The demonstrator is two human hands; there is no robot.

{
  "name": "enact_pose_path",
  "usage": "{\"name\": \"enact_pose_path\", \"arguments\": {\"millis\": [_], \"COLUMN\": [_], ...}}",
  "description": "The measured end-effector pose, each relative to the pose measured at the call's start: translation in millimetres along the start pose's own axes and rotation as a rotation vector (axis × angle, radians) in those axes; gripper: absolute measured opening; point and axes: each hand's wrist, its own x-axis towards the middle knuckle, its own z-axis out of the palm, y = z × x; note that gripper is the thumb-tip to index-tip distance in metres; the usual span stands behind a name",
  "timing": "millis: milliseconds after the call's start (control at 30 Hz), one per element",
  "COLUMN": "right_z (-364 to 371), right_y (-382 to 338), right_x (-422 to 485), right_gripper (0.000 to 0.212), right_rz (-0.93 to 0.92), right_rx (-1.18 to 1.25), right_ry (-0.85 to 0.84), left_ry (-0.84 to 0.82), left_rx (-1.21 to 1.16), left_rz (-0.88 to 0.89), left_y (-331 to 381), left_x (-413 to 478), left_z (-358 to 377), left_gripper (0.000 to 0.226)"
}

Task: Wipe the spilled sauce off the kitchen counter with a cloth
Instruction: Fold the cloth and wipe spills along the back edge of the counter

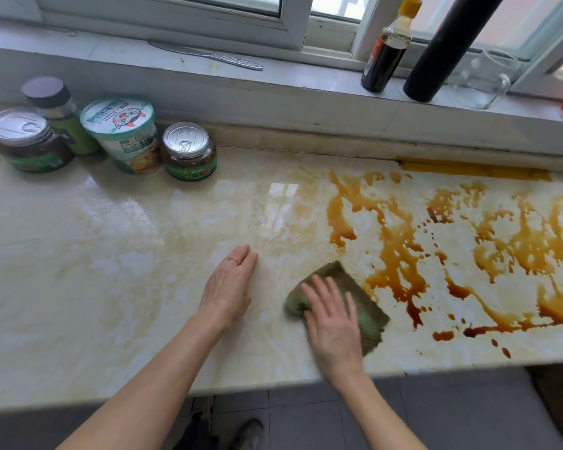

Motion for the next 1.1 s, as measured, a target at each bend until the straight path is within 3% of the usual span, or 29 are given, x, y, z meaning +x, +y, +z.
{"name": "enact_pose_path", "arguments": {"millis": [100,200,300,467,600,733,900,967,1100], "right_z": [-1.8,2.9,-1.6,-13.3,-5.5,-6.8,-19.7,-25.4,-37.8], "right_y": [1.5,-28.8,-9.1,21.9,-20.0,-8.4,43.2,45.0,62.0], "right_x": [-3.8,-29.4,-37.9,-25.9,-34.4,-37.5,-34.2,-32.1,-34.8], "right_gripper": [0.053,0.056,0.048,0.051,0.063,0.057,0.06,0.062,0.054], "right_rz": [0.212,0.069,-0.101,0.15,0.0,-0.127,0.163,0.195,-0.057], "right_rx": [0.022,0.01,-0.003,0.003,-0.035,-0.047,-0.031,0.048,0.16], "right_ry": [0.037,-0.005,-0.069,-0.044,-0.081,-0.096,-0.083,-0.098,-0.133], "left_ry": [0.01,0.019,0.012,0.006,0.01,-0.007,-0.042,-0.043,-0.056], "left_rx": [0.006,-0.005,0.006,-0.013,0.007,0.01,0.001,-0.016,0.013], "left_rz": [0.006,-0.002,-0.006,-0.015,-0.026,-0.029,-0.029,-0.036,-0.026], "left_y": [2.0,4.4,3.4,5.5,7.4,6.4,9.1,10.6,8.4], "left_x": [-1.1,-2.3,-3.7,-5.3,-6.2,-7.8,-9.6,-10.1,-9.3], "left_z": [1.6,5.5,4.9,3.5,10.7,10.8,3.7,2.4,2.1], "left_gripper": [0.058,0.06,0.06,0.058,0.057,0.058,0.061,0.059,0.065]}}
